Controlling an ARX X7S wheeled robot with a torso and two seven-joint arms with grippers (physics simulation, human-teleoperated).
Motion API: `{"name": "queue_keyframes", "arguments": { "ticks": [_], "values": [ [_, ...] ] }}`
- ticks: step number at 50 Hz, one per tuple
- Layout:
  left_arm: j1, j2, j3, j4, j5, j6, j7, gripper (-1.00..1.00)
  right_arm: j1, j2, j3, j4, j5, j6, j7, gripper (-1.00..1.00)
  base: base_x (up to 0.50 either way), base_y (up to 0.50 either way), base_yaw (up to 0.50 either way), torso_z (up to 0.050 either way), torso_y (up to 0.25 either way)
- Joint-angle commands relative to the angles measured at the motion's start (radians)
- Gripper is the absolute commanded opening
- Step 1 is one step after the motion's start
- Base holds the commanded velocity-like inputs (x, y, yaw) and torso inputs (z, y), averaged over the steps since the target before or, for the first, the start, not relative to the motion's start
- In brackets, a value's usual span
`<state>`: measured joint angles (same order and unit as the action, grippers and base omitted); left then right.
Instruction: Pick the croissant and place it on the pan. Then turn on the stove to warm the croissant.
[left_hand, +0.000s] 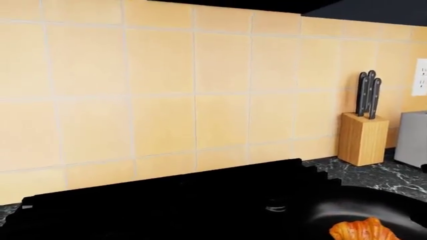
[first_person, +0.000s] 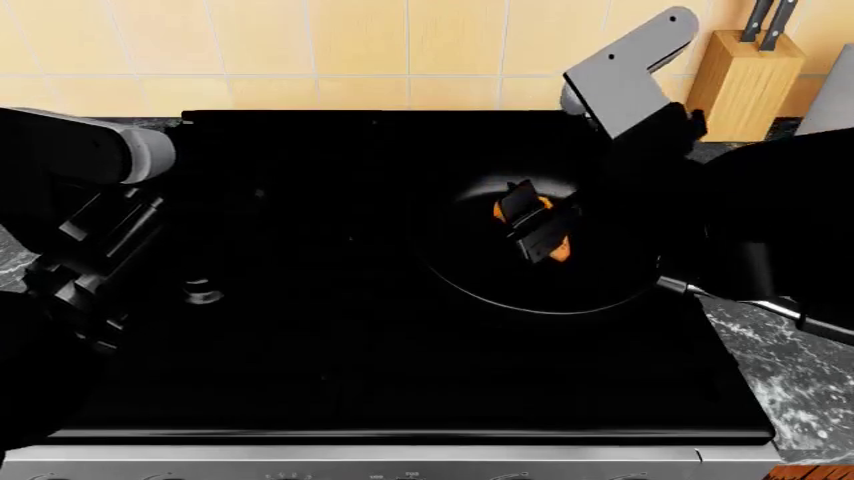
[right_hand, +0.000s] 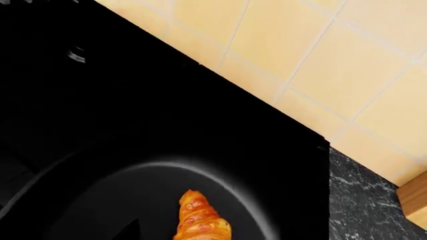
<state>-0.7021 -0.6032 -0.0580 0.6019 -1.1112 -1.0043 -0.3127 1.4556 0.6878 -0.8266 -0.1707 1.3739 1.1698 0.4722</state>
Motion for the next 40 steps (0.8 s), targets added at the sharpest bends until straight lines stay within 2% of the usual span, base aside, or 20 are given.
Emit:
{"name": "queue_keyframes", "arguments": {
  "ticks": [1,15,22,29,33,40],
  "values": [
    [0.0,-0.005,-0.011,0.02,-0.019,0.001,-0.015,1.0,-0.043,0.048,0.079,-0.11,0.098,-0.038,0.111,1.0,0.0,0.0,0.0,0.0,0.0],
    [0.021,-0.012,-0.028,0.1,-0.015,0.027,-0.032,1.0,-0.16,0.102,0.181,-0.265,0.173,-0.178,0.256,1.0,0.0,0.0,0.0,0.0,0.0],
    [0.024,-0.006,-0.041,0.128,-0.02,0.052,-0.029,1.0,-0.269,0.117,0.248,-0.341,0.168,-0.308,0.267,1.0,0.0,0.0,0.0,0.0,0.0],
    [0.044,-0.004,-0.046,0.144,-0.006,0.074,-0.019,1.0,-0.324,0.133,0.283,-0.439,0.175,-0.366,0.308,1.0,0.0,0.0,0.0,0.0,0.0],
    [0.064,0.003,-0.048,0.142,0.0,0.089,-0.01,1.0,-0.369,0.144,0.294,-0.51,0.102,-0.4,0.333,1.0,0.0,0.0,0.0,0.0,0.0],
    [0.094,0.007,-0.046,0.13,0.017,0.105,0.004,1.0,-0.42,0.159,0.339,-0.546,0.154,-0.466,0.352,1.0,0.0,0.0,0.0,0.0,0.0]
  ]
}}
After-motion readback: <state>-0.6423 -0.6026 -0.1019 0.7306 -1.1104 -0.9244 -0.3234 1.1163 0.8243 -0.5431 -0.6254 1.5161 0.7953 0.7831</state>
